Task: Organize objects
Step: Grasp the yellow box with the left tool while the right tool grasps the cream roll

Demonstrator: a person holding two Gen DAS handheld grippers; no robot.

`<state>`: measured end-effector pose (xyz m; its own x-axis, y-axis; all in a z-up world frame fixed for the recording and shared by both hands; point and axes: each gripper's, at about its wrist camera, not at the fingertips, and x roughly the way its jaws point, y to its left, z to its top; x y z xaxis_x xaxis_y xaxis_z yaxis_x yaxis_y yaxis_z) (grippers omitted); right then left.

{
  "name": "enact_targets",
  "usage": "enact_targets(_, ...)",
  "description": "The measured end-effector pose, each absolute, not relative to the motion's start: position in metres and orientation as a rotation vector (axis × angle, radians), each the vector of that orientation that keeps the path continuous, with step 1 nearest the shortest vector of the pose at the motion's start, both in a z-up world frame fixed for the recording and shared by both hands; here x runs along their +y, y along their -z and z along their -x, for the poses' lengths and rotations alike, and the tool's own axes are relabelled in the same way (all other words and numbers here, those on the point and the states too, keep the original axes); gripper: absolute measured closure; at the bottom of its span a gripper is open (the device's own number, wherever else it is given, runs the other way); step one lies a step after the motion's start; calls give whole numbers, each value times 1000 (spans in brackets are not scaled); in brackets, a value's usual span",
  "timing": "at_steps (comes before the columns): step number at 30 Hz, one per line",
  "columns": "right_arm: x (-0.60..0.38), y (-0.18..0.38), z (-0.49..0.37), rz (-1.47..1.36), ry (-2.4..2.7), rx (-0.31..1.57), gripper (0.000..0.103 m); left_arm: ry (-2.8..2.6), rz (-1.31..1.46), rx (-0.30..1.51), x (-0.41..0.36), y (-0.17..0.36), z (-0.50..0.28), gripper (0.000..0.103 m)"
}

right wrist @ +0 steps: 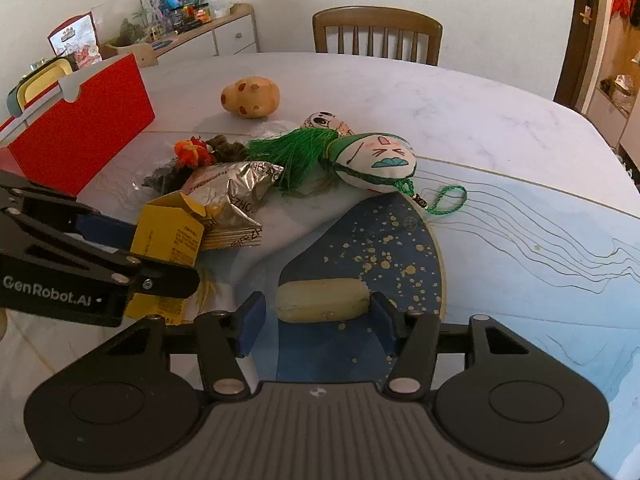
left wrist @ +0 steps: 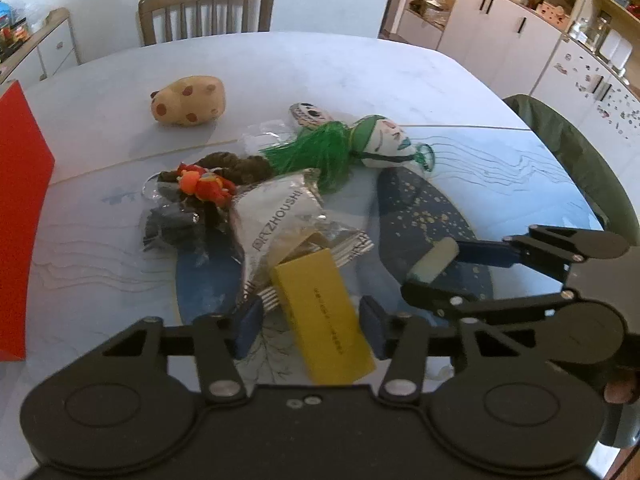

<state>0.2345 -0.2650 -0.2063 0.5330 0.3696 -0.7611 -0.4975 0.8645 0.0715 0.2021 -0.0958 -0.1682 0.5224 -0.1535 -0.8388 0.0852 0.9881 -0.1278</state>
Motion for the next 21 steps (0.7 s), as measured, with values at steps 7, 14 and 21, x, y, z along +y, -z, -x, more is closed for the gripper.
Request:
enact_targets(7, -267, 206, -233, 137, -501, 867, 52, 144, 46, 1009, -96, 165, -199, 68)
enact_targets(14, -263, 197, -222, 120, -483, 869, 52, 169, 67, 1012, -87, 164, -195, 75)
enact_targets(21, -256, 181, -207, 86, -465, 874, 52, 173, 104, 1005, -73, 159, -188, 75)
